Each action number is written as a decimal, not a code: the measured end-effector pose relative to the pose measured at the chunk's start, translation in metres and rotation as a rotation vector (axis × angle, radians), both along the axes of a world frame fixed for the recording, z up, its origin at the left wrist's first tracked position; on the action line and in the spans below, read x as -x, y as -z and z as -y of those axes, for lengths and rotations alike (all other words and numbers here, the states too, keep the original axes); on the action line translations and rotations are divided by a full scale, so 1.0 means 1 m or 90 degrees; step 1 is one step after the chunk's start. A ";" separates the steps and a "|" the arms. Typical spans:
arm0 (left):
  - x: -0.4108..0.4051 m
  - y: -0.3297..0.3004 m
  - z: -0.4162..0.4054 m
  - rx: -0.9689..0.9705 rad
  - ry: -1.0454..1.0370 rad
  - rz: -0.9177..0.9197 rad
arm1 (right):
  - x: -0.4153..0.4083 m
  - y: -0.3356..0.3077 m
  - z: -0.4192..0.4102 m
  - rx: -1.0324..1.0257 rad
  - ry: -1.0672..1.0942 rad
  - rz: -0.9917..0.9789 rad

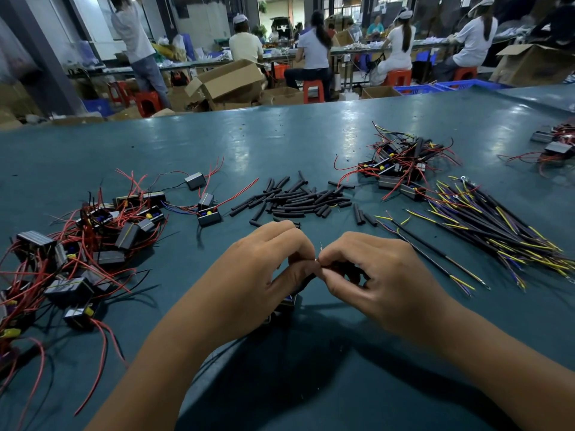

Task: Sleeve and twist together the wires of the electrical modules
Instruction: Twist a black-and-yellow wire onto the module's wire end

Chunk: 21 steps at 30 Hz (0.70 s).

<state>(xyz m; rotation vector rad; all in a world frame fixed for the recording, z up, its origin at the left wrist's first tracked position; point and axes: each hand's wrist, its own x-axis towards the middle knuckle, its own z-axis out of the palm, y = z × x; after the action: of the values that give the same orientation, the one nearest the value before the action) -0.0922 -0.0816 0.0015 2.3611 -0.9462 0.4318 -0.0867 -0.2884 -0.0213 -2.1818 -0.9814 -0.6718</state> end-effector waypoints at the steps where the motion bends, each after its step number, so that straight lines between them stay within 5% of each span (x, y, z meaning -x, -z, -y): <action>1: 0.000 0.000 0.000 -0.004 -0.003 -0.009 | 0.000 0.000 0.000 0.000 -0.003 0.000; 9: 0.003 -0.002 -0.001 0.008 -0.012 -0.070 | 0.000 0.000 0.000 -0.003 -0.011 -0.010; 16: 0.004 0.001 -0.001 0.193 -0.021 -0.331 | 0.000 0.000 -0.002 -0.001 -0.016 -0.012; 21: 0.001 -0.003 -0.006 0.115 -0.021 -0.177 | -0.003 -0.002 0.001 -0.035 -0.018 -0.052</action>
<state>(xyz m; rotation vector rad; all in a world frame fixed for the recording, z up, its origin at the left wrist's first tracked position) -0.0937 -0.0751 0.0042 2.2032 -0.7098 0.1855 -0.0840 -0.2897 -0.0195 -2.1265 -0.9392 -0.5842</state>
